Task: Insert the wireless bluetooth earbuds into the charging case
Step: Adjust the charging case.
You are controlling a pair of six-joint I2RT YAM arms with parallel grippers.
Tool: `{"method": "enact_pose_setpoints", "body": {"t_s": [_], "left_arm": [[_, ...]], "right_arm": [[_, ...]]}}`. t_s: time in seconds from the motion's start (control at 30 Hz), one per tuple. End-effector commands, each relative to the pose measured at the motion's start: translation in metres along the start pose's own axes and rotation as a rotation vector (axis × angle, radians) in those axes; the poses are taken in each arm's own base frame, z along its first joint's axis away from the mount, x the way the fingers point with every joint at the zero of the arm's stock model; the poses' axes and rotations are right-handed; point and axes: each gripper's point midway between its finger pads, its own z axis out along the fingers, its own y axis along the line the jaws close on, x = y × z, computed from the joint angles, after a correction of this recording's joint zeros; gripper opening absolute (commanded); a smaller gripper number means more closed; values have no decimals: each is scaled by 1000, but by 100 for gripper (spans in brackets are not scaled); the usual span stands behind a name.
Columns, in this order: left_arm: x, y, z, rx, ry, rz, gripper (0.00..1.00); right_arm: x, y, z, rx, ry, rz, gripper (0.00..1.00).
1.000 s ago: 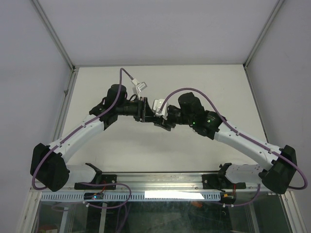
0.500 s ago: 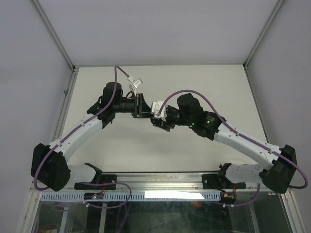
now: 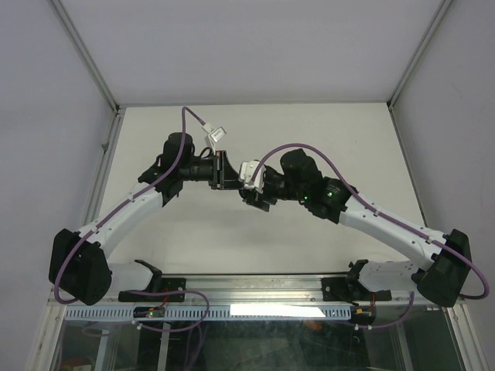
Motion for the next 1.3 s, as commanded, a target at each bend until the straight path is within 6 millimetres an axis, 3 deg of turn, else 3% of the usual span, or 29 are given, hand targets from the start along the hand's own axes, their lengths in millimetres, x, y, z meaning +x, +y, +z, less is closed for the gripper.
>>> {"method": "enact_pose_setpoints", "body": {"t_s": [0.0, 0.13, 0.33, 0.5, 0.63, 0.77, 1.27], "left_arm": [[-15, -12, -12, -3, -82, 105, 2], [-29, -7, -21, -77, -173, 163, 0], [-52, -1, -40, -202, -352, 235, 1], [-64, -12, -53, -186, -490, 270, 1], [-71, -25, -63, -152, -580, 322, 2], [-73, -38, -69, -95, -641, 361, 3], [-67, -78, -78, 140, -727, 411, 5]], "right_arm": [[-30, -22, -11, 113, -98, 7, 68], [-31, -24, -20, 148, -114, 82, 84], [-30, -27, -32, 190, -177, 263, 99], [-34, -36, -39, 223, -272, 466, 99], [-45, -32, -37, 176, -382, 567, 99], [-54, -27, -32, 119, -499, 662, 92], [-92, -24, -28, -40, -766, 767, 78]]}}
